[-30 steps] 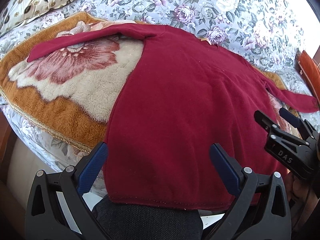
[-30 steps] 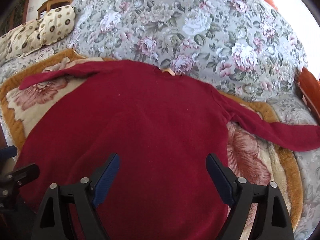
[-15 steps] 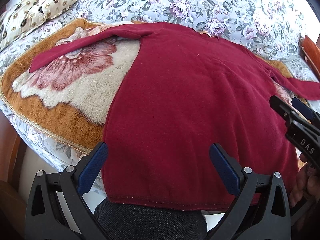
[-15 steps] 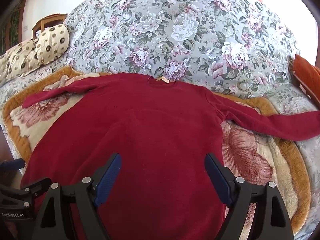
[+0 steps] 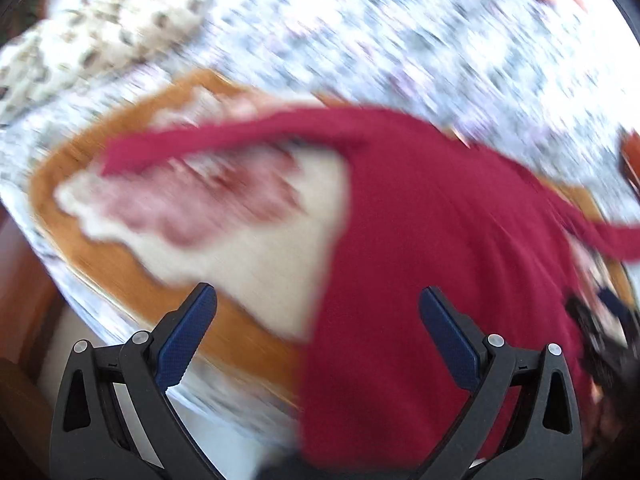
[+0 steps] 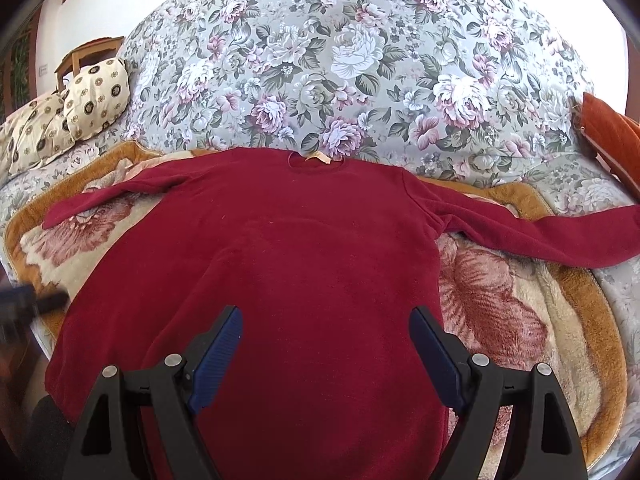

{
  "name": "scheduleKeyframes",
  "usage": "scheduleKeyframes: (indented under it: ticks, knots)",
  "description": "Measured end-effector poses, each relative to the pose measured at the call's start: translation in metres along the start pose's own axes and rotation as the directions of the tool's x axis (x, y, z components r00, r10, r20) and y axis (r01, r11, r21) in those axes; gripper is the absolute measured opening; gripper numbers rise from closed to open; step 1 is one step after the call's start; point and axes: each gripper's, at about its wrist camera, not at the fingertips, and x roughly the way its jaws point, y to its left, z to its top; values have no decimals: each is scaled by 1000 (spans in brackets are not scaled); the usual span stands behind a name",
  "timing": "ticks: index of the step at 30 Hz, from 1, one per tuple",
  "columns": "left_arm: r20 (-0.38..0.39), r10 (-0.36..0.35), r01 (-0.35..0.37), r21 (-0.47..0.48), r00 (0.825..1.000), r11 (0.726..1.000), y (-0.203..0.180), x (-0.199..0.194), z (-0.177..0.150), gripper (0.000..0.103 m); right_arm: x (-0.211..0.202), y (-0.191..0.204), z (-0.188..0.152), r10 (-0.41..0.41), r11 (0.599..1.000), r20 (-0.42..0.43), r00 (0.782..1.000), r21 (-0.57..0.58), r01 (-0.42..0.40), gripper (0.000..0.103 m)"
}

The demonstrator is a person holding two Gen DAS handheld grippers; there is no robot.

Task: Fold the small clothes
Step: 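Move the left tool to the sweater sleeve end and lower onto it, then close the left tool on the sweater sleeve cuff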

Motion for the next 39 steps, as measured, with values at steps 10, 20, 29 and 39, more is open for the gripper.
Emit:
scheduleKeyframes:
  ticks: [10,20,29,39]
  knots:
    - [-93,-40,12,-291,995,957,159,67,55,102,3,8,0,-18,999,-8,1000,-31,17,83]
    - [-18,-218,176,-527,976,832,278,110,78,87,6,12,0,-23,999,-21,1000,-40,22,83]
    - [121,-344,324,-710,931,626,318,137,80,84,10,14,1,-19,999,-37,999,-37,18,83]
    - [49,-181,160,-727,982,668,315,138,80,24,13,19,0,-26,998,-48,999,-65,23,83]
